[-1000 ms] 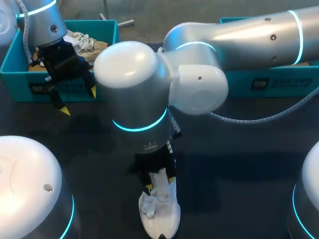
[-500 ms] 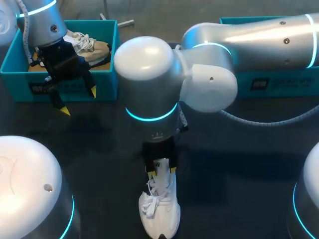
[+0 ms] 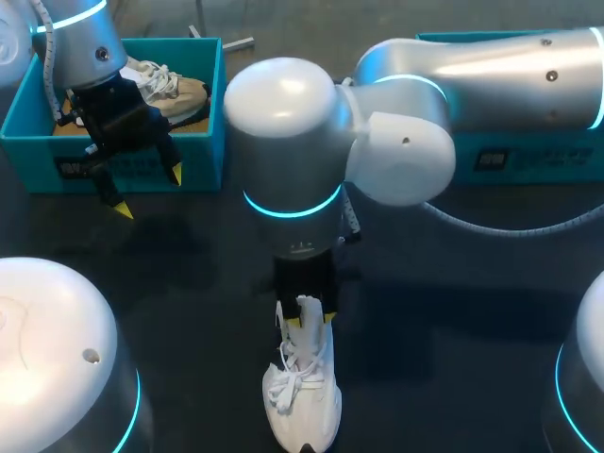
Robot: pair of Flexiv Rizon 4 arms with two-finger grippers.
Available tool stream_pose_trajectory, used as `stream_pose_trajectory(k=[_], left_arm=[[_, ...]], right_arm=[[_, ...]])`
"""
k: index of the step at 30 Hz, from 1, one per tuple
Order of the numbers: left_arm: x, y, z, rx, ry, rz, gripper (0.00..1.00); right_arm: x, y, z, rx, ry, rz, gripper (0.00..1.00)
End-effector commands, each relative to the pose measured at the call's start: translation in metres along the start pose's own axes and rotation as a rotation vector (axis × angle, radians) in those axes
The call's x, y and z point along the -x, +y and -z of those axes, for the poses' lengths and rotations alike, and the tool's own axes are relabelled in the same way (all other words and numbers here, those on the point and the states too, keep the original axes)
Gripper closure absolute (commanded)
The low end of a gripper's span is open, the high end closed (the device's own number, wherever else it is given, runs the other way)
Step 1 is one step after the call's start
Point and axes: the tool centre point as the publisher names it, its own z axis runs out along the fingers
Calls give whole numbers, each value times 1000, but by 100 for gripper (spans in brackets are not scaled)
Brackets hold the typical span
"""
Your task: Take the shoe out of the shoebox, open the shoe tongue, remove and reinsert the insole, then place the shoe into the shoebox
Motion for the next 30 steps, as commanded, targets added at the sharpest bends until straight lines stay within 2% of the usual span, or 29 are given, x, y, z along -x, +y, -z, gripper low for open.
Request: stream_pose_trajectory(k=[1,9,17,21,27,30], left_arm=[[-1,0,0,3,0,1,0],[-1,0,0,3,0,1,0],[-1,0,0,3,0,1,0],[-1,0,0,3,0,1,0],[-1,0,0,3,0,1,0],[-1,0,0,3,0,1,0]], right_arm=[[-14,-11,6,20,-39,-702,71],[-20,-17,-9,-5,-12,-719,71],[-14,10,-29,-4,15,-661,75],[-10,16,-36,-10,24,-647,79],[-10,16,-36,-18,36,-618,80],[-10,11,-26,8,41,-610,78]])
